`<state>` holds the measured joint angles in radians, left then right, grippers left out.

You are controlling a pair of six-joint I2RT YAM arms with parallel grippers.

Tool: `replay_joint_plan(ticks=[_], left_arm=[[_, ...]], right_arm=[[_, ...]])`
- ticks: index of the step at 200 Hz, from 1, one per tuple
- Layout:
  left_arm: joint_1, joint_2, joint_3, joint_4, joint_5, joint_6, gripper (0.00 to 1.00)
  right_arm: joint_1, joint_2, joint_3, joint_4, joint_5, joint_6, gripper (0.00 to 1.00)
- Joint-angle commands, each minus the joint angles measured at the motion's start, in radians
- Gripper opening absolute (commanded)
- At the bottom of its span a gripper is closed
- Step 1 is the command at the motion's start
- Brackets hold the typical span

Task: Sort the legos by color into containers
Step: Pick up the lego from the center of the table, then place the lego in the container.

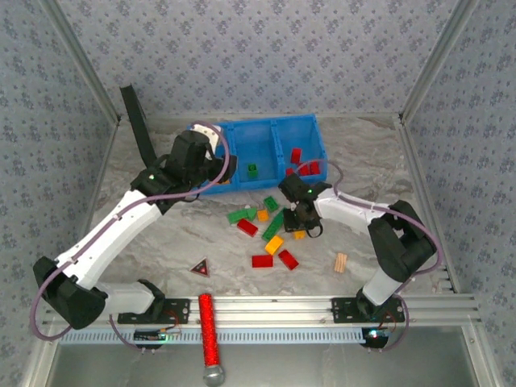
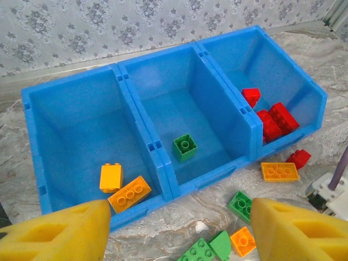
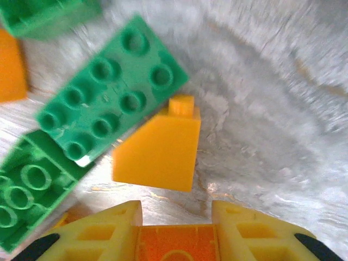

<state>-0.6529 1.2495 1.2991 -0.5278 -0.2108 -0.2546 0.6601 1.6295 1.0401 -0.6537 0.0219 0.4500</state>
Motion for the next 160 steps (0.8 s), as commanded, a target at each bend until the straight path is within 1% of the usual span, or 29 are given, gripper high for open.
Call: replay_joint_plan(ticks=[1,21,38,50,63,105,132,160], left_arm=[[0.016,-0.078,-0.011,-0.029,-0.025,0.001,0.69],[0.043,-0.152,-0.051,-0.071,-0.041,-0.014,0.7],[0.072,-0.226,-0.092,-0.118,-0.041,-0.043,0.7],[0.086,-0.28,-0.119,-0.145,-0.043,-0.062,0.7],[0.096,-0.343,-0.144,-0.21,-0.044,-0.085,0.7],[0.101,-0.488,-0.23,-0.331,-0.058,-0.155,0.71],[0.101,-0.557,-0.301,-0.368,-0.051,-0.187,0.71],[0.101,-0.611,-0.337,-0.41,-0.026,-0.213,0.71]], right_arm=[[0.011,-0.061,0.159,-0.115,0.083,-0.091,0.28],[0.025,-0.056,0.294,-0.075,0.094,-0.17,0.28],[0.043,-0.006,0.4,-0.003,0.106,-0.229,0.28],[0.056,0.082,0.517,0.029,0.109,-0.27,0.28],[0.076,0.186,0.65,0.048,0.106,-0.31,0.28],[0.158,0.542,1.096,0.028,0.155,-0.448,0.28],[0.201,0.71,1.276,0.071,0.231,-0.546,0.28],[0.219,0.858,1.423,0.063,0.239,-0.568,0.27]])
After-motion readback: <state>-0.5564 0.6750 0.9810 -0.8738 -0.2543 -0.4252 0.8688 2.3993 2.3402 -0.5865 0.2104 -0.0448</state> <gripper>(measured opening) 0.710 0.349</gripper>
